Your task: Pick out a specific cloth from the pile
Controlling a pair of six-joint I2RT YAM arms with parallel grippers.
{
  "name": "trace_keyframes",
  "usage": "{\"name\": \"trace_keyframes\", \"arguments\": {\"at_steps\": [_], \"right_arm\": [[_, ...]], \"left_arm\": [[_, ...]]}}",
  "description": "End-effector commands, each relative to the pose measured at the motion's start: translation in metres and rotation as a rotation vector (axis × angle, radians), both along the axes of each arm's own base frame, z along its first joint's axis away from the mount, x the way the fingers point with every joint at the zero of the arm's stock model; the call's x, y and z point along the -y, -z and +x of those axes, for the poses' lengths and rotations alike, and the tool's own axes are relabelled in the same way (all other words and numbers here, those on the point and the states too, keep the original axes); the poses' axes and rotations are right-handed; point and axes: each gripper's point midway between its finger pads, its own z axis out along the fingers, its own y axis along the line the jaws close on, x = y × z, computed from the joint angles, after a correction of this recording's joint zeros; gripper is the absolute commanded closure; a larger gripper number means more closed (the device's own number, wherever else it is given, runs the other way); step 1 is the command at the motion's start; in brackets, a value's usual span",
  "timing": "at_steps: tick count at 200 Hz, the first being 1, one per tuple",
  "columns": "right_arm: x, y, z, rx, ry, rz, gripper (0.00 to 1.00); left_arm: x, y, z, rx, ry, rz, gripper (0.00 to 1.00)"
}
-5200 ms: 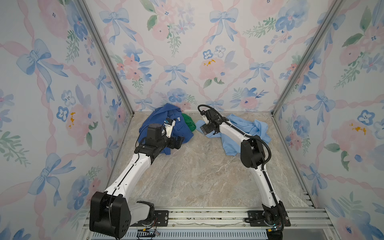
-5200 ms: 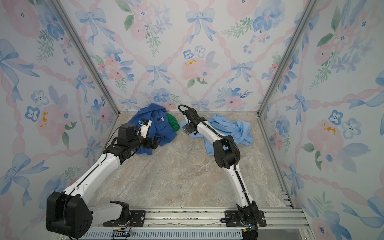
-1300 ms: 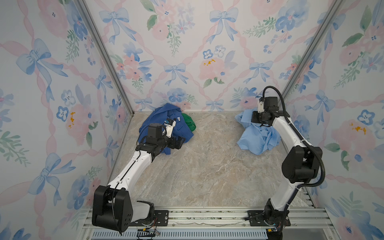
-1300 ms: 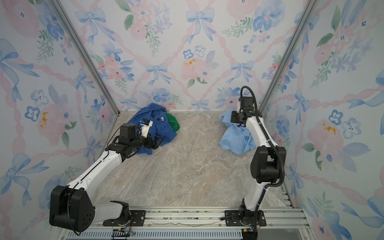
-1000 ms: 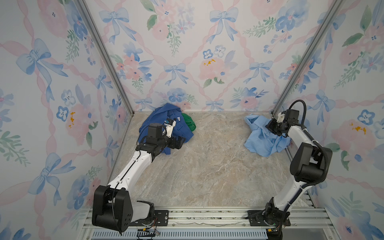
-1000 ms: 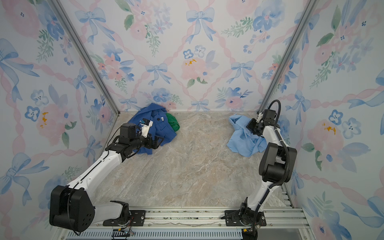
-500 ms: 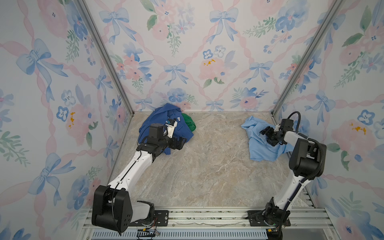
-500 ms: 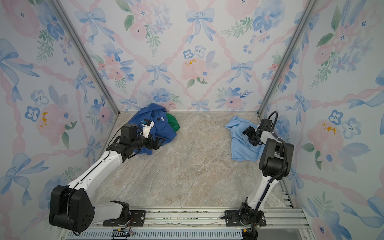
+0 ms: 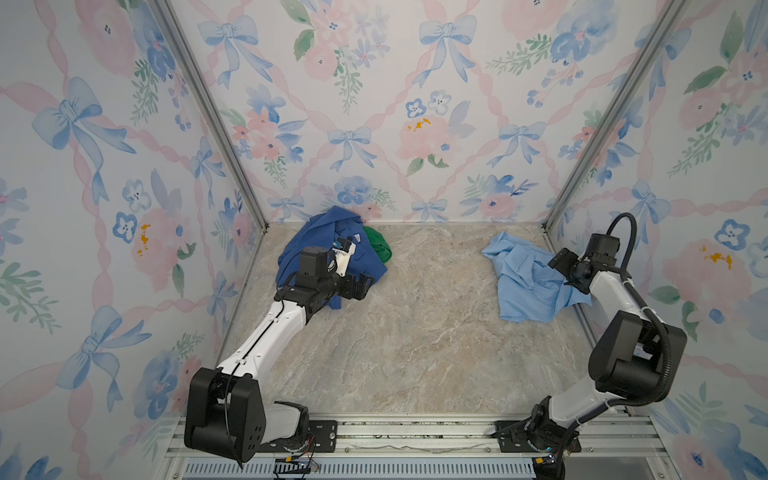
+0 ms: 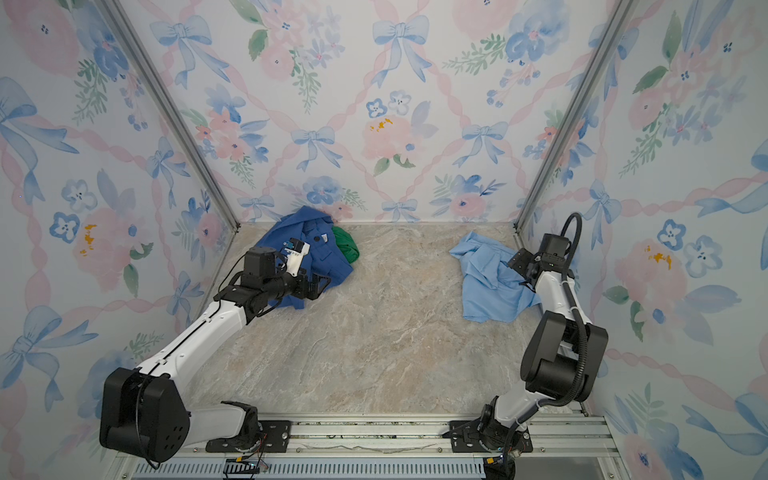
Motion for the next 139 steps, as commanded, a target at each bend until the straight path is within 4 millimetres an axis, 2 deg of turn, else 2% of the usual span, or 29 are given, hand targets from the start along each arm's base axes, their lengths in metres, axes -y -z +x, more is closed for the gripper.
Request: {"name": "trace_keyframes", "arguments": {"at_steps": [1,13,34,45,60,63,68,87,95,105,122,132,139], "right_arm": [[-0.035,0.005,-0.001,0.014,-0.153,0.023,0.06],[-0.064,0.002,0.000,0.024,-0.258,-0.039,0.00],[-0.112,-0.007,-0.004,0.106,-0.390,-0.223,0.03],[-0.134,-0.018,-0.009,0.217,-0.425,-0.262,0.03],[-0.157,-0.027,-0.016,0.348,-0.463,-0.278,0.03],[-0.161,-0.027,-0.018,0.365,-0.471,-0.281,0.03],[-0.167,-0.028,-0.021,0.388,-0.485,-0.287,0.03],[-0.180,-0.023,-0.036,0.395,-0.522,-0.317,0.03],[-0.180,-0.018,-0.044,0.378,-0.523,-0.349,0.03],[-0.176,-0.009,-0.056,0.364,-0.509,-0.398,0.03],[-0.166,0.002,-0.075,0.406,-0.477,-0.503,0.03],[-0.164,0.000,-0.081,0.487,-0.462,-0.552,0.03],[-0.164,-0.001,-0.083,0.514,-0.456,-0.564,0.03]], "left_arm": [[0.002,-0.003,0.002,0.006,0.003,0.007,0.02],[-0.004,0.003,0.005,0.004,-0.041,0.042,0.02],[-0.029,0.005,0.011,0.053,-0.207,0.189,0.02],[-0.063,0.003,0.012,0.090,-0.422,0.272,0.02],[-0.109,0.009,0.001,0.162,-0.686,0.318,0.02],[-0.117,0.022,-0.006,0.166,-0.714,0.340,0.02],[-0.132,0.026,-0.014,0.209,-0.784,0.365,0.02],[-0.161,0.030,-0.037,0.444,-0.878,0.382,0.02],[-0.171,0.027,-0.045,0.523,-0.909,0.357,0.02],[-0.185,0.033,-0.053,0.556,-0.941,0.322,0.02],[-0.201,0.049,-0.053,0.543,-0.961,0.263,0.02],[-0.204,0.057,-0.051,0.543,-0.955,0.229,0.02],[-0.203,0.055,-0.048,0.565,-0.953,0.211,0.02]]}}
